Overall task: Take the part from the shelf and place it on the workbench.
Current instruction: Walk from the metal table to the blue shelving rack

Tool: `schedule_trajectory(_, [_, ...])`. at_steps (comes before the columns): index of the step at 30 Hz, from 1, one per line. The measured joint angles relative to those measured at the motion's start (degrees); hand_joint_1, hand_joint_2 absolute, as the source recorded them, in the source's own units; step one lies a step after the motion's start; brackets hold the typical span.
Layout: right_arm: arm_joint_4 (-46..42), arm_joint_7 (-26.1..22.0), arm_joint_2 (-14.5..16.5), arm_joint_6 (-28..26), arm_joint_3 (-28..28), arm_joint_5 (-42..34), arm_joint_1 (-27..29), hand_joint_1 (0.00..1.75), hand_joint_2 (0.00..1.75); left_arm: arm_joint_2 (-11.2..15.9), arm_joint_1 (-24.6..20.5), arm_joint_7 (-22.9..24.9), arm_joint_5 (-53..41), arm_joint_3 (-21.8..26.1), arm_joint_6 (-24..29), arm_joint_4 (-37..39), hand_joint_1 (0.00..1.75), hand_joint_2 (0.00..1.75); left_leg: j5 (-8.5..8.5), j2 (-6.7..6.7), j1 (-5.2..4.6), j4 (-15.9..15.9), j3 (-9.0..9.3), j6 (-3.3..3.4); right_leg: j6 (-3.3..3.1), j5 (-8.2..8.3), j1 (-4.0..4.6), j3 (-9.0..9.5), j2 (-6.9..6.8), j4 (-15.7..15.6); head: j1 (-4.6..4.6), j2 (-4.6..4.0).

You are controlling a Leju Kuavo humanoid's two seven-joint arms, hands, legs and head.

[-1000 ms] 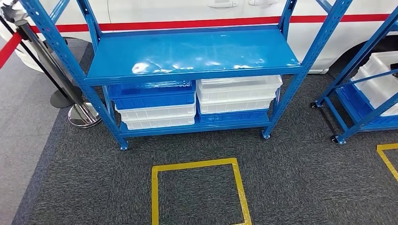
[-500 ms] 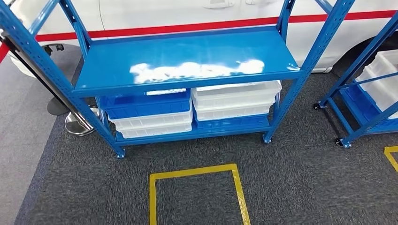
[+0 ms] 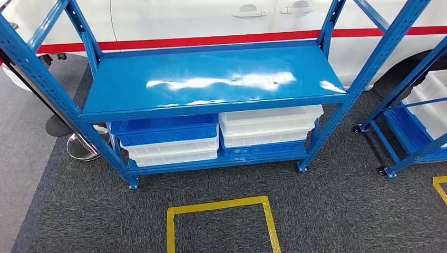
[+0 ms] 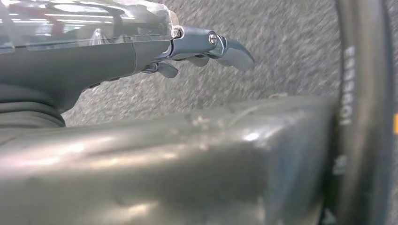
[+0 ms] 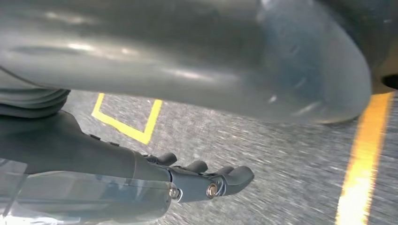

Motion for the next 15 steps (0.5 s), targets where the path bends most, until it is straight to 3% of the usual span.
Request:
schedule_trajectory(2, [0.0, 0.0, 0.0, 0.0, 0.0, 0.0, 0.0, 0.00, 0.00, 0.0, 0.0, 0.0, 0.0, 0.0, 0.0, 0.0, 0.00, 0.00, -0.87, -0.03, 0.02, 0.0, 0.83, 0.05, 0.24, -2.07, -0.09, -4.59, -0.09, 4.7, 0.00, 0.00])
schedule_trajectory(3, [0.0, 0.0, 0.0, 0.0, 0.0, 0.0, 0.2, 0.00, 0.00, 0.0, 0.0, 0.0, 0.0, 0.0, 0.0, 0.0, 0.00, 0.00, -1.43, -0.11, 0.05, 0.0, 1.48, -0.04, 0.34, -2.01, -0.12, -5.86, -0.14, 4.9, -0.01, 0.00])
schedule_trajectory(4, [0.0, 0.0, 0.0, 0.0, 0.0, 0.0, 0.3, 0.00, 0.00, 0.0, 0.1, 0.0, 0.0, 0.0, 0.0, 0.0, 0.00, 0.00, -2.04, -0.20, 0.09, 0.0, 2.26, -0.17, 0.37, -0.79, -0.15, -6.32, -0.17, 3.4, 0.00, 0.00])
schedule_trajectory(6, [0.0, 0.1, 0.0, 0.0, 0.0, 0.0, 0.6, 0.00, 0.00, 0.0, 0.2, 0.1, -0.1, 0.0, 0.0, 0.0, 0.00, 0.00, -3.36, -0.31, 0.13, 0.1, 3.88, -0.60, 0.15, 4.91, -0.09, -6.02, -0.31, -2.5, 0.01, 0.00])
schedule_trajectory(8, [0.0, 0.1, -0.1, 0.0, 0.0, 0.1, 0.7, 0.00, 0.00, -0.1, 0.1, 0.1, -0.1, 0.0, 0.0, 0.0, 0.00, 0.00, -4.58, -0.33, -0.02, 0.0, 4.76, -1.28, -0.47, 9.01, 0.16, -5.77, -0.46, -6.7, 0.01, 0.00])
schedule_trajectory(9, [0.0, 0.1, -0.1, 0.0, 0.0, 0.1, 0.7, 0.00, 0.00, -0.1, 0.1, 0.1, -0.1, 0.0, 0.0, 0.0, 0.00, 0.00, -4.91, -0.32, -0.13, 0.1, 5.11, -1.66, -0.82, 9.63, 0.25, -5.74, -0.44, -7.4, 0.00, 0.00])
schedule_trajectory(12, [0.0, 0.1, -0.1, 0.0, 0.0, 0.2, 0.6, 0.00, 0.00, 0.0, -0.2, 0.1, -0.2, 0.0, 0.0, 0.0, 0.00, 0.00, -4.70, -0.28, -0.10, 1.5, 5.45, -2.48, -1.83, 9.17, 0.12, -4.15, -0.26, -8.4, -0.01, 0.00])
schedule_trajectory(13, [0.0, 0.0, -0.1, 0.0, 0.0, 0.2, 0.6, 0.00, 0.00, 0.0, -0.3, 0.0, -0.2, 0.0, 0.0, 0.0, 0.00, 0.00, -4.75, -0.27, -0.03, 3.4, 4.53, -2.70, -2.16, 9.00, 0.06, -3.45, -0.28, -8.8, -0.02, 0.00])
schedule_trajectory(15, [0.0, 0.0, -0.1, 0.0, 0.0, 0.2, 0.5, 0.00, 0.00, -0.1, -0.3, 0.0, -0.2, 0.0, 0.1, 0.0, 0.00, 0.00, -6.62, -0.25, 0.10, 9.4, 0.84, -3.21, -2.64, 8.54, 0.05, -2.36, -0.29, -9.3, -0.01, 0.00])
